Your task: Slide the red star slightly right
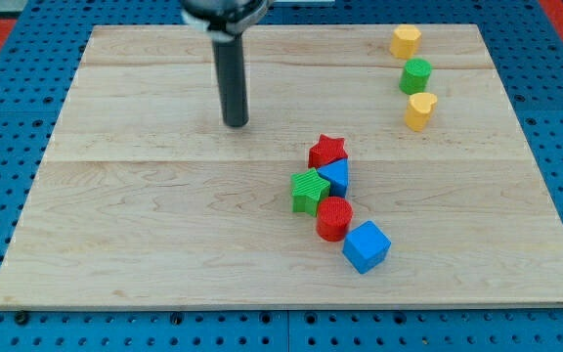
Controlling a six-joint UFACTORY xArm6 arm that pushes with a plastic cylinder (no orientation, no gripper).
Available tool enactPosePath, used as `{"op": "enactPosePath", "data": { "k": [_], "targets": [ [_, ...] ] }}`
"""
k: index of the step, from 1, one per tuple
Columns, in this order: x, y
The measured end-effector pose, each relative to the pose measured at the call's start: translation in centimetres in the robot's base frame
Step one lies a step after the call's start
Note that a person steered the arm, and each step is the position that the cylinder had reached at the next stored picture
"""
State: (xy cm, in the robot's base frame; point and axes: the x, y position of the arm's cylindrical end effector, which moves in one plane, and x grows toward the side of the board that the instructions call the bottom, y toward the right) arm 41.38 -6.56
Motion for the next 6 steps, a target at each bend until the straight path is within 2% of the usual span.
{"op": "enactPosePath", "data": {
  "k": [1, 2, 3, 4, 5, 6],
  "targets": [
    [3.7, 3.6],
    [4.1, 12.7],
    [3.7, 14.7],
    [1.6, 10.0],
    [0.3, 12.8],
    [0.7, 19.4]
  ]
}}
